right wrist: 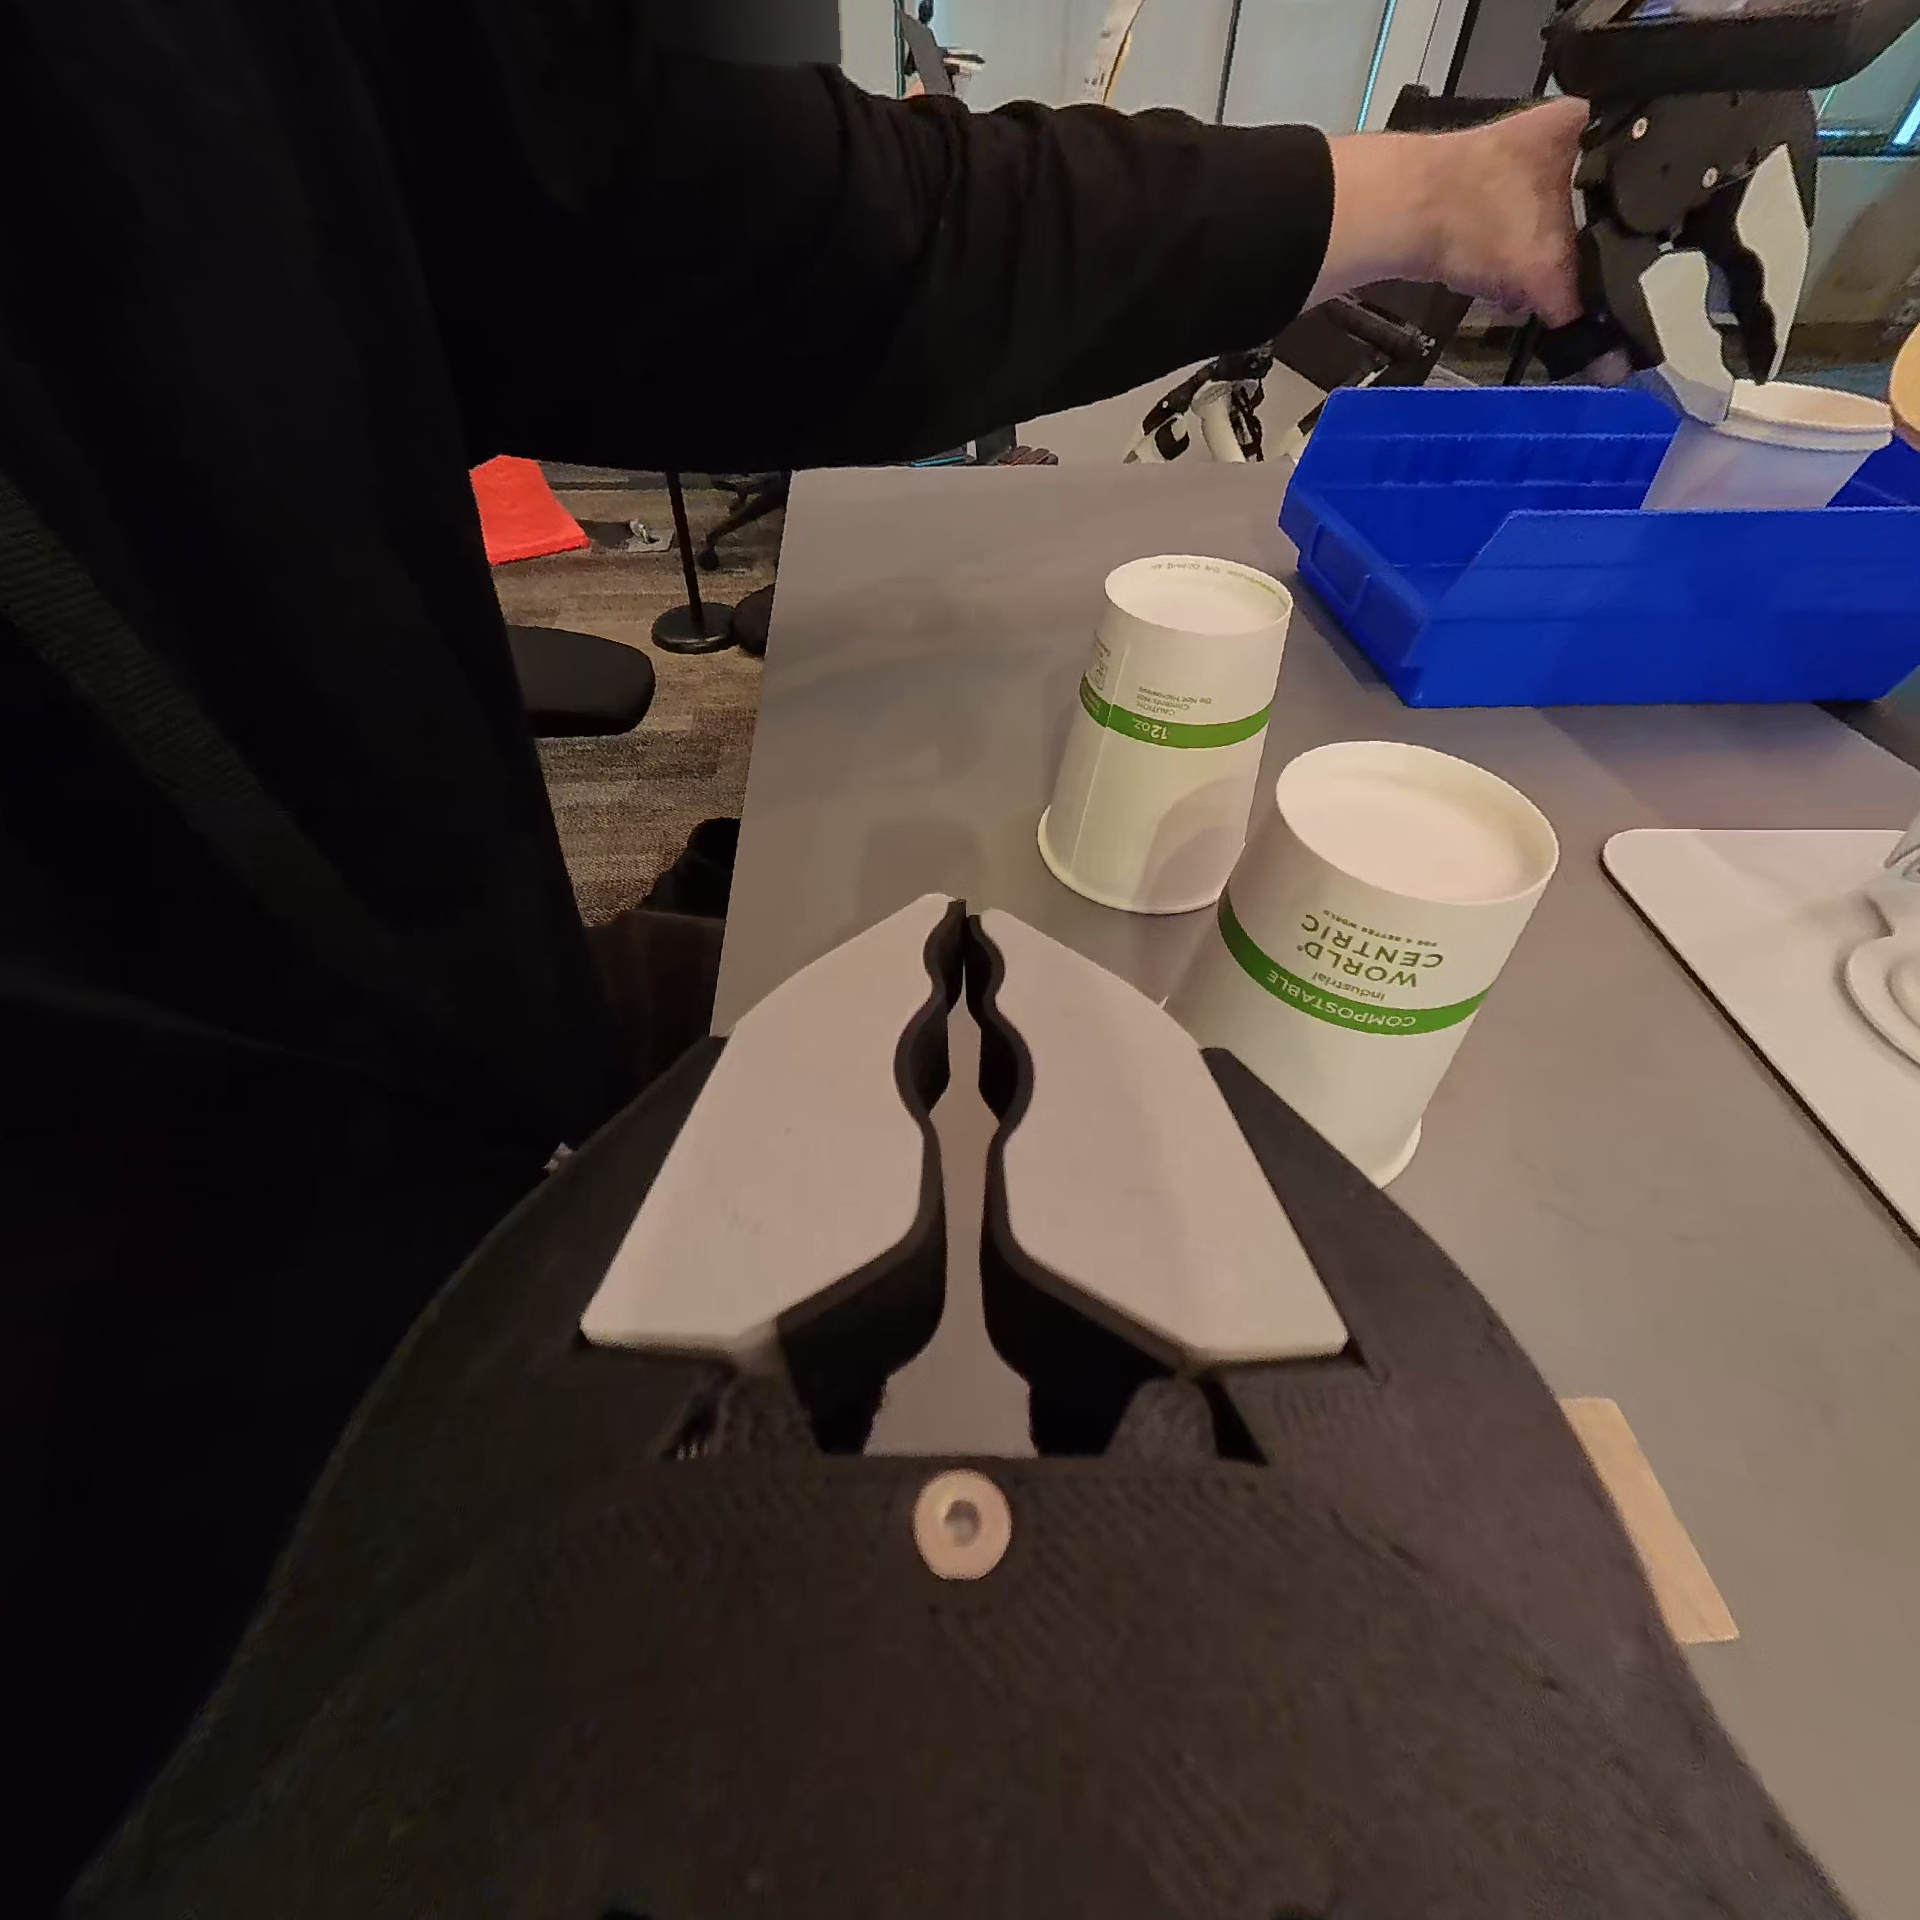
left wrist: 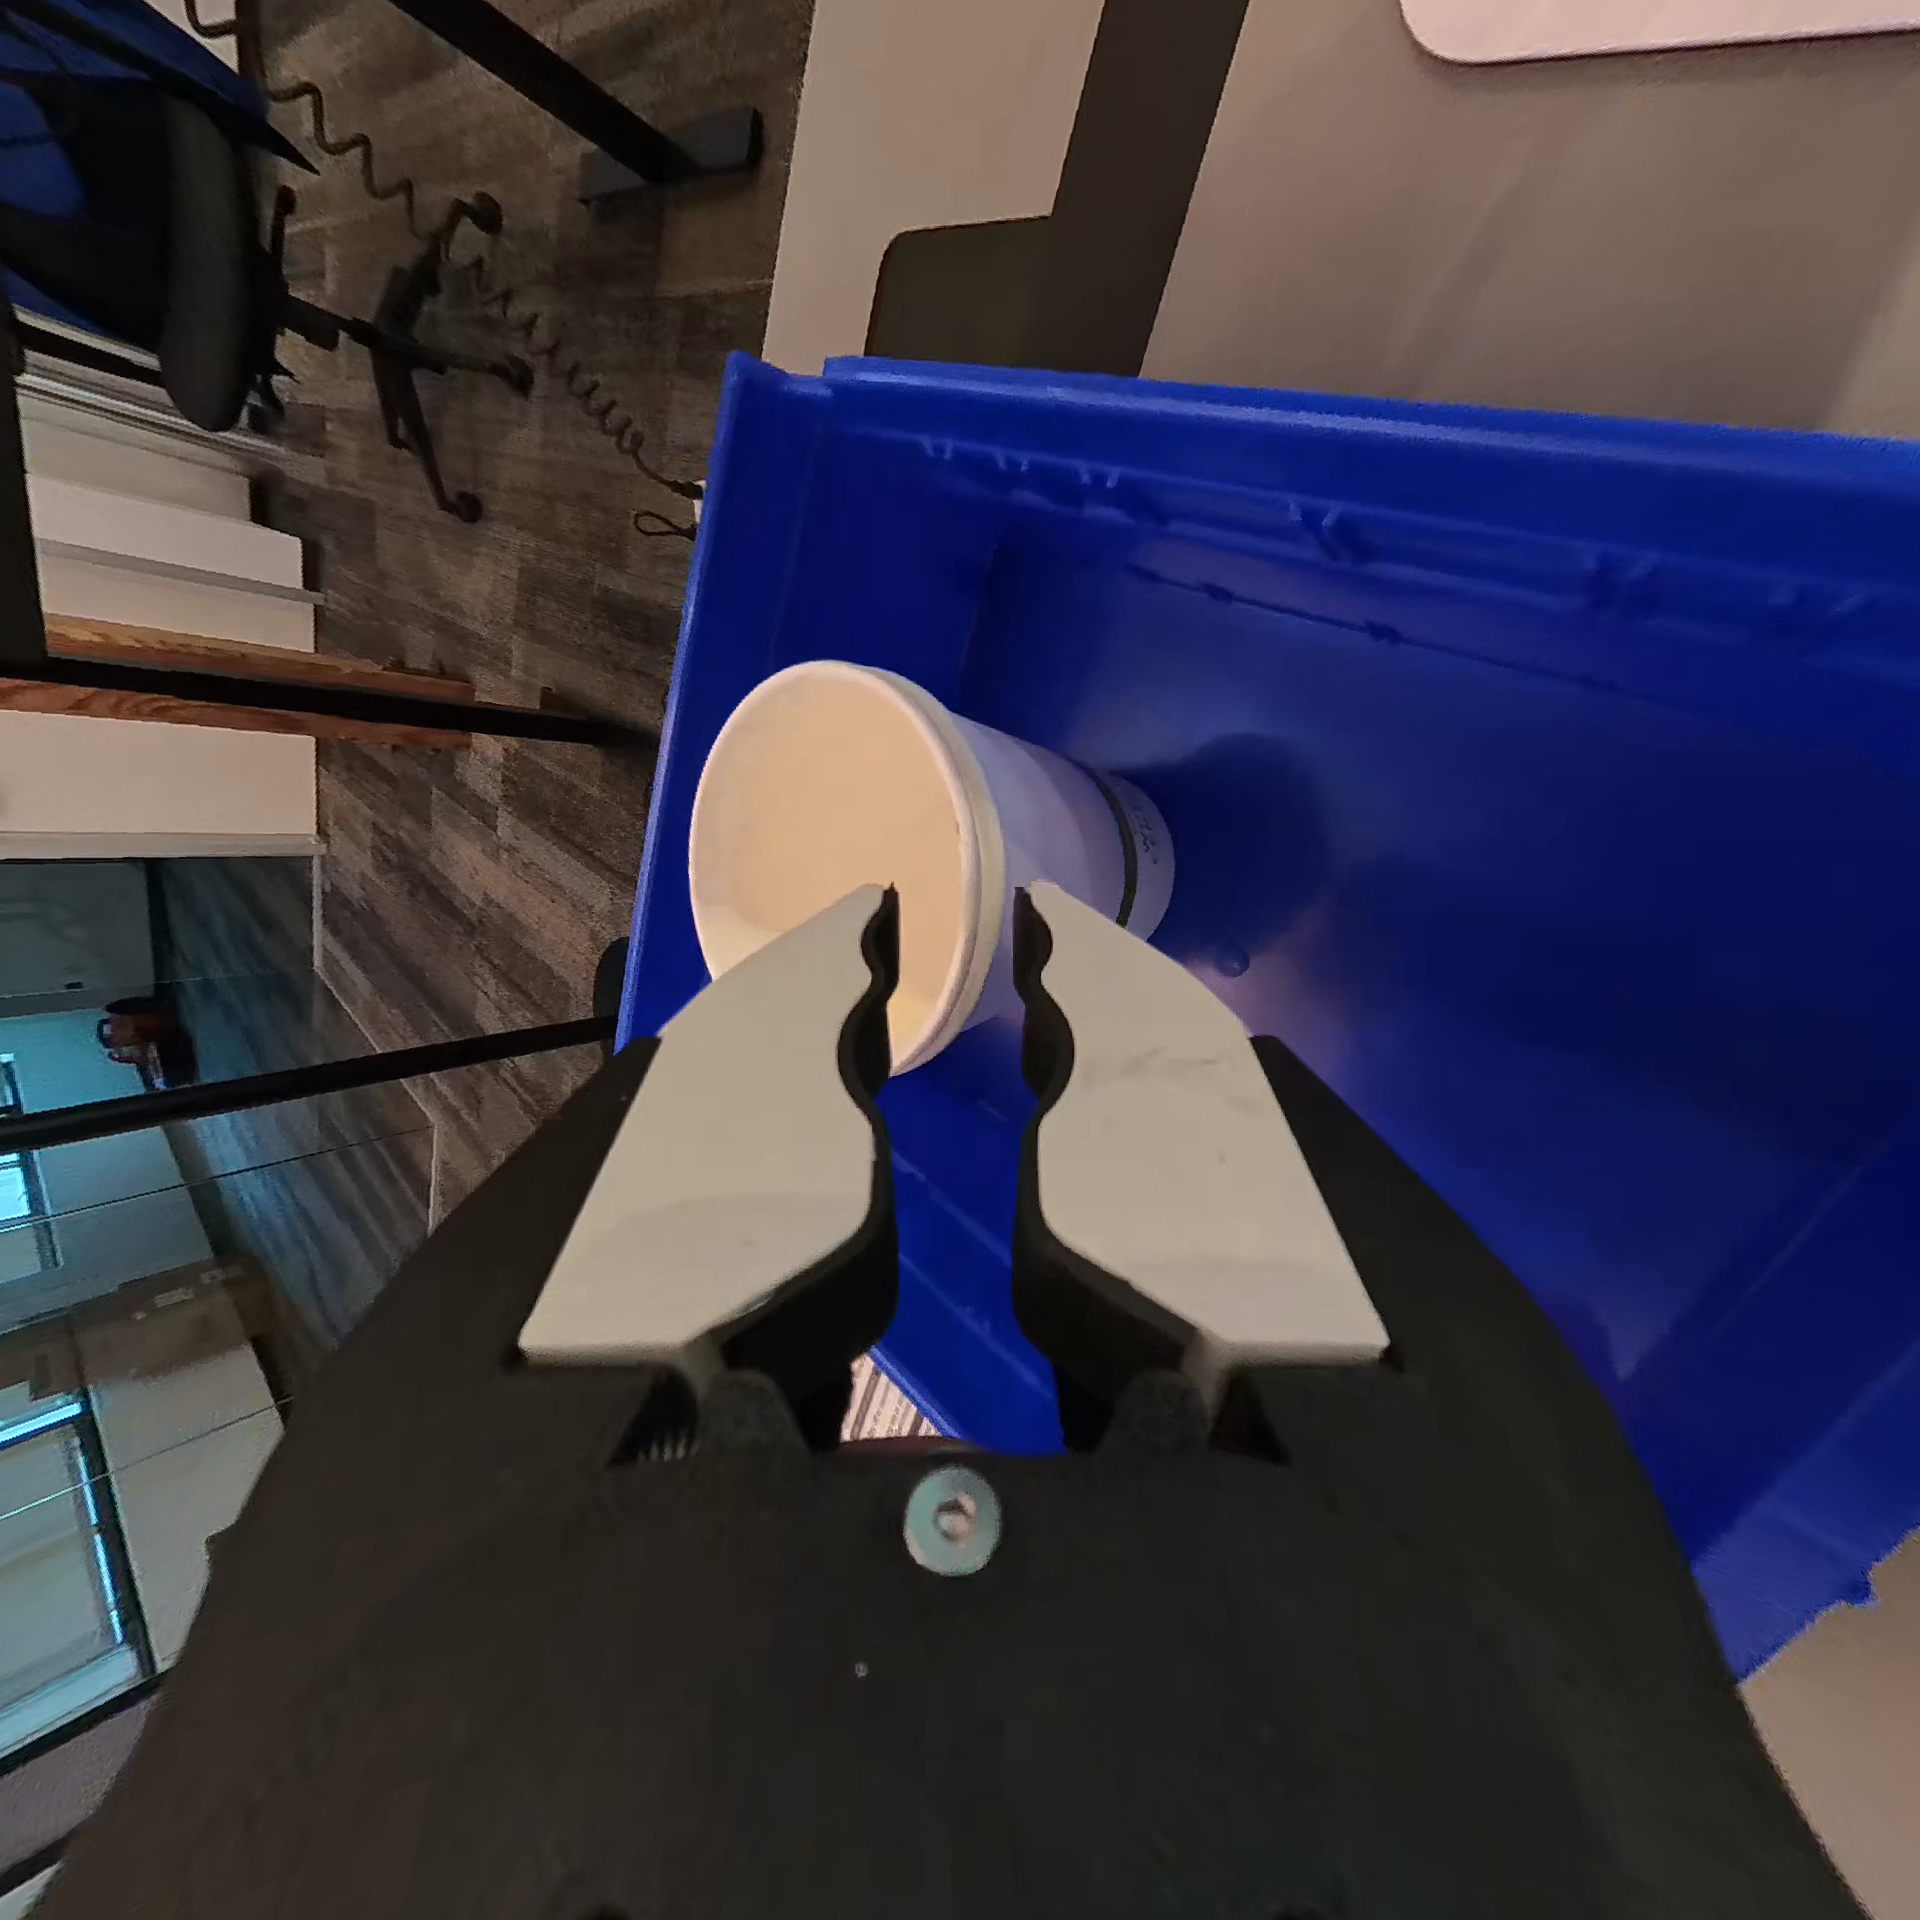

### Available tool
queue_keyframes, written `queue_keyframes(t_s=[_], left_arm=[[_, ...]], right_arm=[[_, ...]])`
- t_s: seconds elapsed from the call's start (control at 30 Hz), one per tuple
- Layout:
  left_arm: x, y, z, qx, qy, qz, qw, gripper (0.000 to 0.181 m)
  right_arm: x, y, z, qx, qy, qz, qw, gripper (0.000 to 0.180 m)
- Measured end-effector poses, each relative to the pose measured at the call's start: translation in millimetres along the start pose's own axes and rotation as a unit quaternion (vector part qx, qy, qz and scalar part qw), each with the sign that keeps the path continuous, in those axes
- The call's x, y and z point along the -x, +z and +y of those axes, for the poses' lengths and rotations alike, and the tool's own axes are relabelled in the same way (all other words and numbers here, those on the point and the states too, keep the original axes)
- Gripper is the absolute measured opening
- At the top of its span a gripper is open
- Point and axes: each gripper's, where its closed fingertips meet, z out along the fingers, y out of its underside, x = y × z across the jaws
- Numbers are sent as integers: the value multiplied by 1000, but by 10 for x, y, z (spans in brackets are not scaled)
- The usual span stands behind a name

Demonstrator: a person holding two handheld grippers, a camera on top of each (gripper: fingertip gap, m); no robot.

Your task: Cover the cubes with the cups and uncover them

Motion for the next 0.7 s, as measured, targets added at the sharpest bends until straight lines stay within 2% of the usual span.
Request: queue_keyframes(t_s=[0.43, 0.7], left_arm=[[-43, 74, 35, 11, -1, 34, 999, 9], [-33, 58, 28, 13, -2, 45, 999, 10]], right_arm=[[-48, -7, 49, 0, 9, -2, 1000, 0], [-62, -22, 65, 1, 11, -4, 1000, 0]])
